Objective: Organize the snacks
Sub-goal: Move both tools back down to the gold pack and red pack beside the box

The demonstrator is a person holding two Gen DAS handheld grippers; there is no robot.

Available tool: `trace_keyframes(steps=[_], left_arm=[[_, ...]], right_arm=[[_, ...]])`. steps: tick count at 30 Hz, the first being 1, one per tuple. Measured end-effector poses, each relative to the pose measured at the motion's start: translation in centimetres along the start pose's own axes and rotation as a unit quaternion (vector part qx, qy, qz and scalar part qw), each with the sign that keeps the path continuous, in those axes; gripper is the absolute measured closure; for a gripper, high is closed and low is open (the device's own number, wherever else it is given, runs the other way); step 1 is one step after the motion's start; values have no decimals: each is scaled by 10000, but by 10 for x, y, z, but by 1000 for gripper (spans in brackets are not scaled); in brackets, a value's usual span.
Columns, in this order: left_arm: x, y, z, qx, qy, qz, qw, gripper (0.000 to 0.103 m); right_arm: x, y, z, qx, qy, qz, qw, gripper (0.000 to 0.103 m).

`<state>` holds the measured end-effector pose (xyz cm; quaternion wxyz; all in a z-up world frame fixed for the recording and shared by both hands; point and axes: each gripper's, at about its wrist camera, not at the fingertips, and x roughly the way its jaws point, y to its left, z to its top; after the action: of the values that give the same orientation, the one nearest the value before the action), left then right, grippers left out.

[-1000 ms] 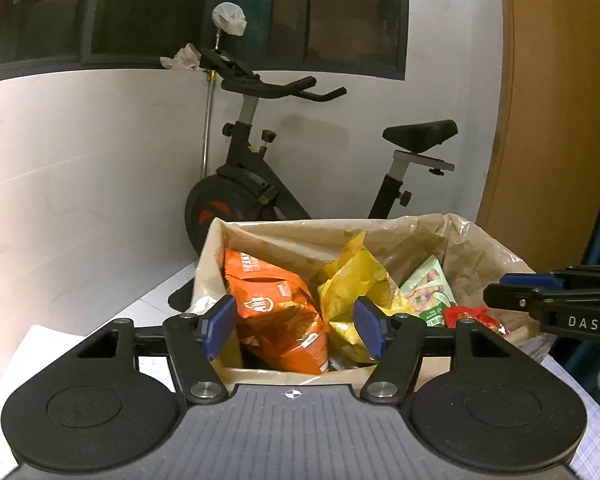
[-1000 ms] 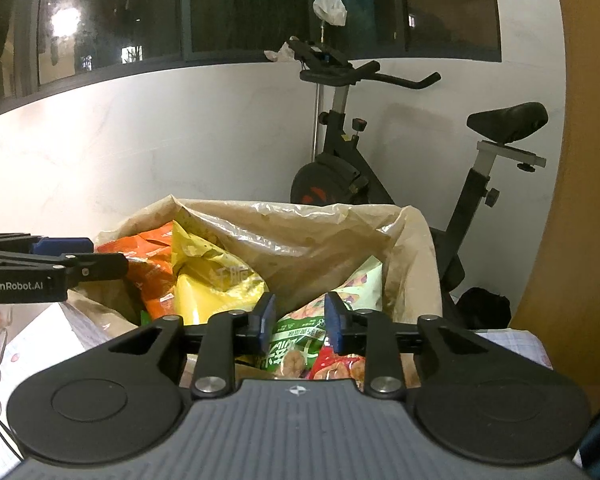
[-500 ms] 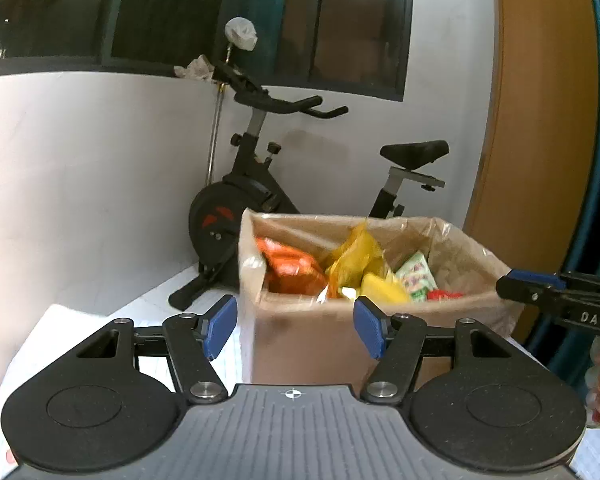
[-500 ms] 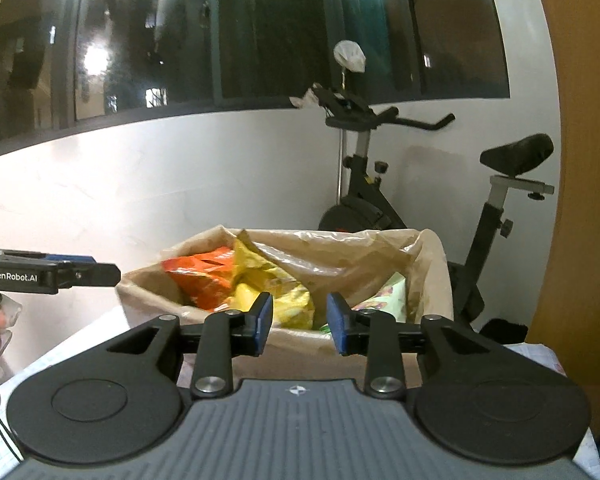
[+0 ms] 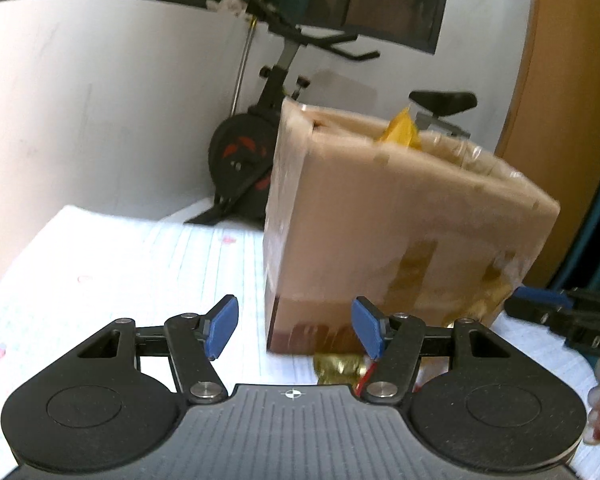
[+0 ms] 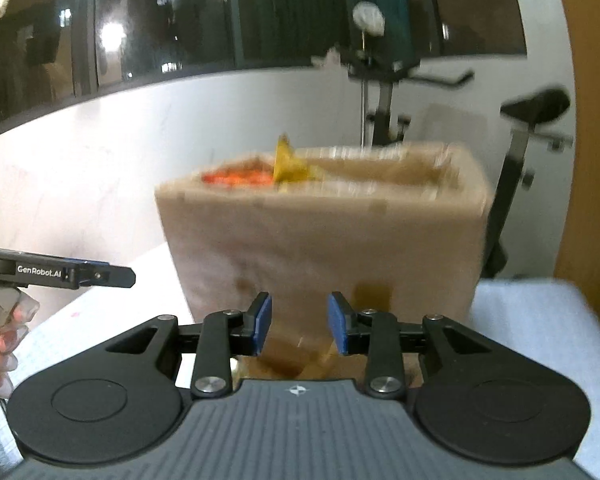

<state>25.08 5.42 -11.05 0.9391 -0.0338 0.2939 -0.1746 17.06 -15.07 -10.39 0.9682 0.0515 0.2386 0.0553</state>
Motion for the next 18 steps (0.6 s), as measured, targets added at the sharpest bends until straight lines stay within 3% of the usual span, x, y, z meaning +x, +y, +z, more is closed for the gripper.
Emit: trace_keyframes(steps=[5, 9, 13, 18], left_arm=[[4, 11, -17, -65, 156, 66, 9998, 37], [4, 21, -26, -123, 219, 131, 9996, 37], [4, 29, -33, -238, 260, 144, 9993, 37], [4, 35, -40, -321, 271, 135, 9990, 37]], right_arm=[[32, 9, -28, 273, 700, 289, 9968, 56], [61, 16, -47, 604, 1309, 420, 9887, 53], [85, 15, -59, 1245, 1830, 304, 9747, 44], [103, 10, -61, 2004, 2040, 19, 9582, 32]])
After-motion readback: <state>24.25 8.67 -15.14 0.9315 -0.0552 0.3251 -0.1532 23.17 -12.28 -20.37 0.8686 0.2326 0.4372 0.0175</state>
